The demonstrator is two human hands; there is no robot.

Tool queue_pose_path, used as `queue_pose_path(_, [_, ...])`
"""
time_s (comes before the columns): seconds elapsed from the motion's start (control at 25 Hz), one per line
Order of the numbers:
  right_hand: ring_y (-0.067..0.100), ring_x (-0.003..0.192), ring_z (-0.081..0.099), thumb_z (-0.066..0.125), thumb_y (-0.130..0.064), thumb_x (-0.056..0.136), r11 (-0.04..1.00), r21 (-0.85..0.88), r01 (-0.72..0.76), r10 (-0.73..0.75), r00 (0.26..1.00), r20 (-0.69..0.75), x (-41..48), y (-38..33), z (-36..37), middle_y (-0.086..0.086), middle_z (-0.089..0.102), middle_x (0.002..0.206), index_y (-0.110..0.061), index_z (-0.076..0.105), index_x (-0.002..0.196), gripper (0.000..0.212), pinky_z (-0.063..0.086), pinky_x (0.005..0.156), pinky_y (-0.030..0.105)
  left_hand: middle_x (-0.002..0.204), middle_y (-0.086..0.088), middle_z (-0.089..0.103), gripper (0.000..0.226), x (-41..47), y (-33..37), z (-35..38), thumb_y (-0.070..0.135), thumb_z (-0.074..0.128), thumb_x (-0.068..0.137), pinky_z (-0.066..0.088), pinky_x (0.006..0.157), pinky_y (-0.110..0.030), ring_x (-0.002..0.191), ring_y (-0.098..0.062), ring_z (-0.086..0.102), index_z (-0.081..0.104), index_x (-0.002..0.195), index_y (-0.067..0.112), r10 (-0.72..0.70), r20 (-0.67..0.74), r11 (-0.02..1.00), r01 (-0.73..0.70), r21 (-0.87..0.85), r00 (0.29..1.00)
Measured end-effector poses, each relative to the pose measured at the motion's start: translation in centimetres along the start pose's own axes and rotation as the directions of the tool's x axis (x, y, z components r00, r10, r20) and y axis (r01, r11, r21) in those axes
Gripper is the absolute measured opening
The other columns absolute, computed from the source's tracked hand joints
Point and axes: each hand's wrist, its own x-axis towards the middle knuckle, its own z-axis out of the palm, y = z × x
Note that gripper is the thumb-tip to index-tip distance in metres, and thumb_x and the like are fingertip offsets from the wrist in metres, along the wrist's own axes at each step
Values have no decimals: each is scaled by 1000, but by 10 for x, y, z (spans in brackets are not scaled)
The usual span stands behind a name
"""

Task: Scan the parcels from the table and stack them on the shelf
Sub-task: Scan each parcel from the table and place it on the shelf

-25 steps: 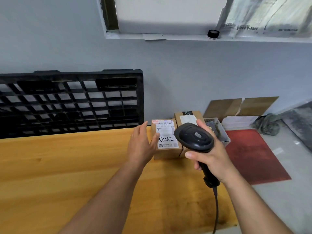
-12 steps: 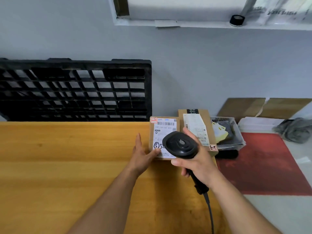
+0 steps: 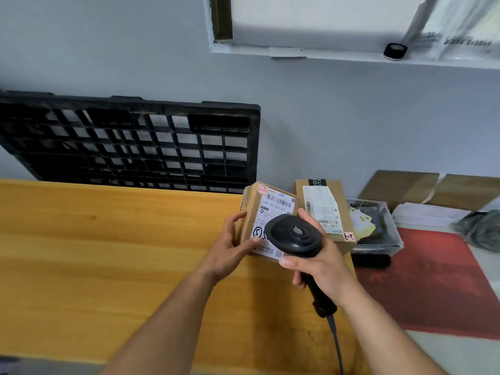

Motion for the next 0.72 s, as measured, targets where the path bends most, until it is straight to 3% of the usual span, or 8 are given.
queue_pose_path(0.12, [30,49,60,87,-22,58,999,25,42,-43,998,35,-8,-19,12,9,68,106,-62,36,127,95,48,44,33,123,-2,57,56,-23,15,-22,19,69,87,51,72,-12,107,-14,59,32,122,42,35,-44,999,-34,25,998])
queue_pose_path(0.24, [30,50,61,88,-30,53,995,17,94,-95,993,70,-10,-42,24,10,68,106,-59,35,130,97,49,46,33,113,-6,53,84,-46,32,-40,1,74,79,52,62,-14,96,-14,59,24,135,38,61,-88,998,-58,33,994])
queue_pose_path(0.36, [29,51,61,87,-26,56,986,6,168,-167,980,103,-15,-66,39,8,70,102,-56,35,133,98,51,47,32,109,-9,53,107,-65,42,-57,-4,77,73,51,59,-13,95,-14,59,13,147,39,95,-184,995,-92,28,978])
queue_pose_path(0.48, [28,49,60,86,-23,57,968,21,249,-250,960,123,-27,-88,51,1,73,87,-48,31,140,102,51,47,34,108,-11,55,109,-76,49,-75,-5,79,70,51,59,-13,97,-17,60,14,147,38,122,-295,991,-131,-11,948])
queue_pose_path(0.72, [29,48,60,83,-26,60,923,101,370,-383,907,176,-53,-118,66,17,72,99,-45,29,142,100,53,50,37,110,-9,53,111,-83,64,-92,-6,80,69,51,60,-13,96,-13,58,14,147,36,197,-346,978,-206,11,917])
